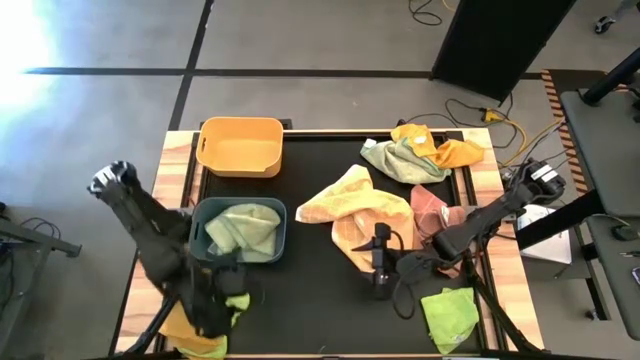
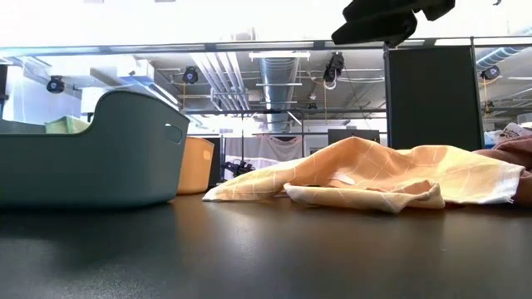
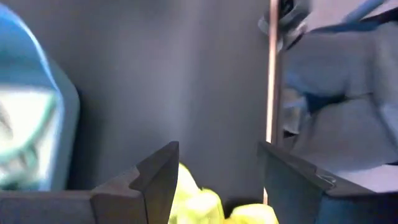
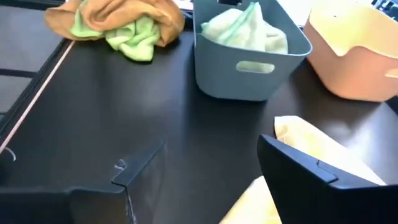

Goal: Sort microfiber towel by color & place in baskets
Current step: Put the left green microfiber towel into the blue bin

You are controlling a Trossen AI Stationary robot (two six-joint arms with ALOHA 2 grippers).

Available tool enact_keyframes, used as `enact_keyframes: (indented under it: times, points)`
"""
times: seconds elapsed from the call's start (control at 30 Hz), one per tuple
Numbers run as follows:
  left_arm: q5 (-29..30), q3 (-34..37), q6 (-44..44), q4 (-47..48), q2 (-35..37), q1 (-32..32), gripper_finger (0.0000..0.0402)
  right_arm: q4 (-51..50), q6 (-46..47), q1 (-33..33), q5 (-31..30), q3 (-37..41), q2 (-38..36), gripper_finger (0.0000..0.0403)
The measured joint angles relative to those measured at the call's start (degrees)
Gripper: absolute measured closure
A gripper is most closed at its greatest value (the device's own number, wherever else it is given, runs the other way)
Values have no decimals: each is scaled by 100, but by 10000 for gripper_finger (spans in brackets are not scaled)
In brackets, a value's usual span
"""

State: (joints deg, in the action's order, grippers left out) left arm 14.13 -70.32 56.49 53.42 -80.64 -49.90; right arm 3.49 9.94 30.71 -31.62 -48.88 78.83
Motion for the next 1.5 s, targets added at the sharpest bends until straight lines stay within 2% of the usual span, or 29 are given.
enact_keyframes:
  times: [0.13, 0.3, 0.43, 0.5, 0.7, 0.8, 0.9, 1.1, 1.33, 1.5]
  points:
    - [-89, 9, 660, 41, -801, -203, 200, 298, -80, 4, -6, 0, 50, 148]
    - [-1124, 6, 913, 560, -1672, -121, 200, 355, -57, 4, -6, 0, 53, 137]
    - [-1926, 105, 813, 615, -2067, -84, 200, 275, 56, 6, -4, 0, 79, 131]
    - [-2091, 115, 681, 606, -2191, -85, 200, 250, 52, 6, 2, 2, 100, 131]
    - [-2110, 164, 263, 613, -2319, -47, 203, 266, 56, 4, 5, 2, 263, 140]
    - [-2070, 314, 145, 607, -2335, -8, 221, 280, 61, 4, 5, 2, 359, 145]
    - [-2072, 459, 15, 503, -2335, 18, 262, 291, 74, 4, 7, 2, 436, 149]
    - [-2062, 451, -719, -232, -2331, 72, 388, 314, 205, 4, 5, 4, 465, 144]
    - [-1777, 124, -1263, -284, -2215, 264, 399, 350, 207, 4, 4, 2, 457, 136]
    - [-1712, 43, -1164, 80, -2074, 292, 390, 473, 187, 1, -2, 2, 457, 144]
